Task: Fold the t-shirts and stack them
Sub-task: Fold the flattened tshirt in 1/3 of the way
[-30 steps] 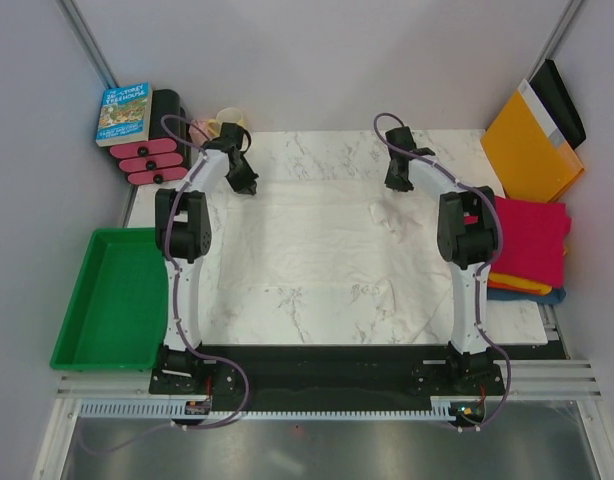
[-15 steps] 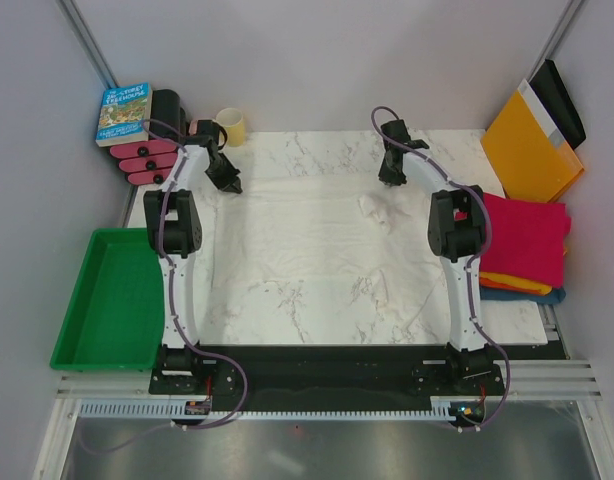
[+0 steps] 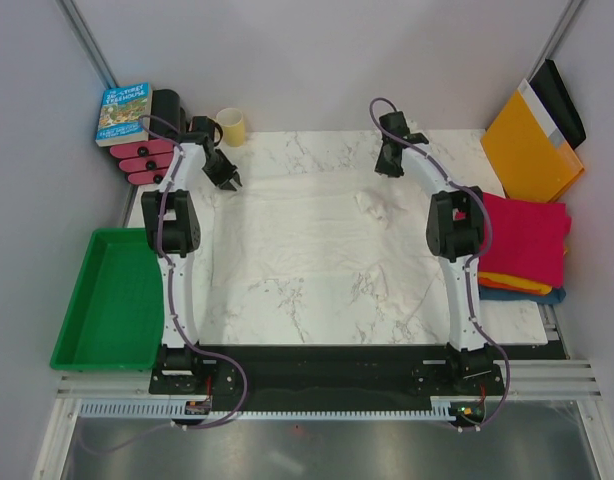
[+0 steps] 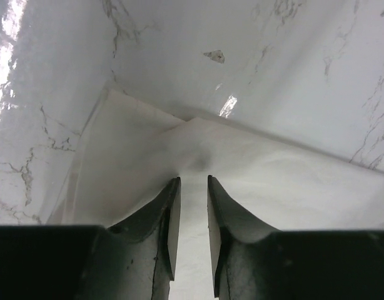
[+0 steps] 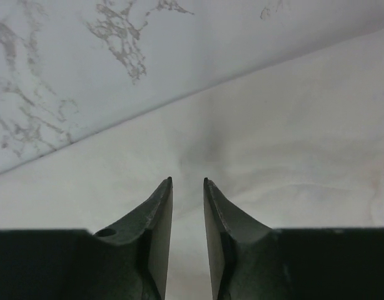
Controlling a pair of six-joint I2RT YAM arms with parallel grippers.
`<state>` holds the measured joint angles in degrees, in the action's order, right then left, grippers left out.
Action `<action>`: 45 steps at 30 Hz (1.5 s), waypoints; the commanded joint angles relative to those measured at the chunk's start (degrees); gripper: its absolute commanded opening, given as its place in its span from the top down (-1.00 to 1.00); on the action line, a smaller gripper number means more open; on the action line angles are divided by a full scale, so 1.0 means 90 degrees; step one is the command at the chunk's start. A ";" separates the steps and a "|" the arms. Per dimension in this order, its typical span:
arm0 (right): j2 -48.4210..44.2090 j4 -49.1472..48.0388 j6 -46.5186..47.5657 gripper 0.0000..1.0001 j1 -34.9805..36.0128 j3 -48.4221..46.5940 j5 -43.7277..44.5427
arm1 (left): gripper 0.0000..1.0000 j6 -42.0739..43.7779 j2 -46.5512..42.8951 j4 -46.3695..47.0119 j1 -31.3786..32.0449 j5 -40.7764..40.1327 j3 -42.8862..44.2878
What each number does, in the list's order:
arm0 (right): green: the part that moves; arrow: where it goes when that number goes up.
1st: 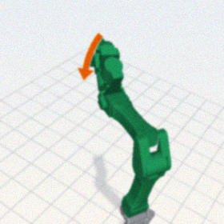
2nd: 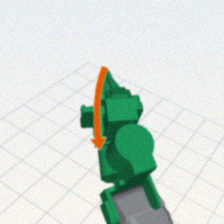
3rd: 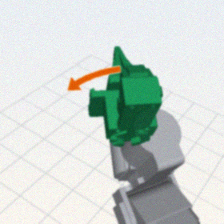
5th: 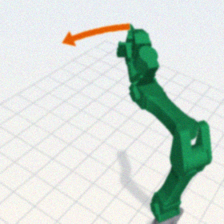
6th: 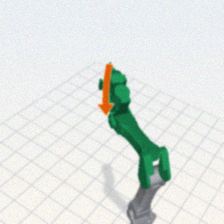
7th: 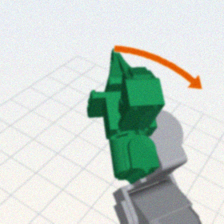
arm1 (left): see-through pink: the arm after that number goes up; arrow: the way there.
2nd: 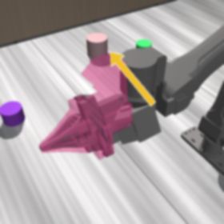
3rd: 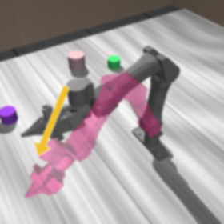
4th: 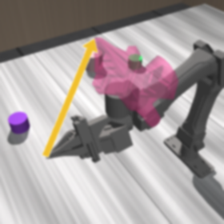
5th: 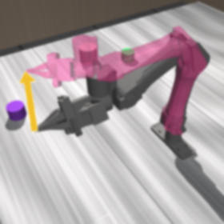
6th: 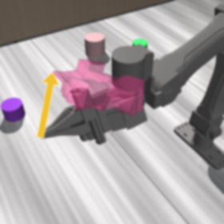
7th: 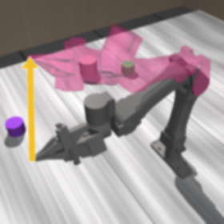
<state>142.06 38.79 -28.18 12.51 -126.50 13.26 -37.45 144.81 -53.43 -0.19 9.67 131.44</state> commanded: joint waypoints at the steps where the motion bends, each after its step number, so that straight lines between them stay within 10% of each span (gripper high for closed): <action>1: -0.1408 -0.0081 0.0095 0.29 0.0328 0.0283 0.0109 | 0.36 -0.0057 -0.1011 0.0263 -0.0057 0.0263 0.0152; 10: -0.3216 -0.1106 0.0182 1.00 0.0631 0.3631 0.0099 | 0.41 0.0128 -0.2397 0.0799 0.0762 0.0264 -0.2336; 24: -0.2805 -0.1536 0.0046 1.00 0.0748 0.4298 -0.0164 | 0.42 0.0040 -0.4742 0.1796 0.1749 -0.0410 -0.5930; 45: -0.3841 -0.1644 0.0065 0.86 0.0983 0.4545 0.0363 | 0.43 0.0079 -0.5026 0.2021 0.2003 -0.0391 -0.6518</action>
<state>111.96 24.51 -28.25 21.15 -79.88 14.35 -37.45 101.95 -37.08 17.30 6.98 72.88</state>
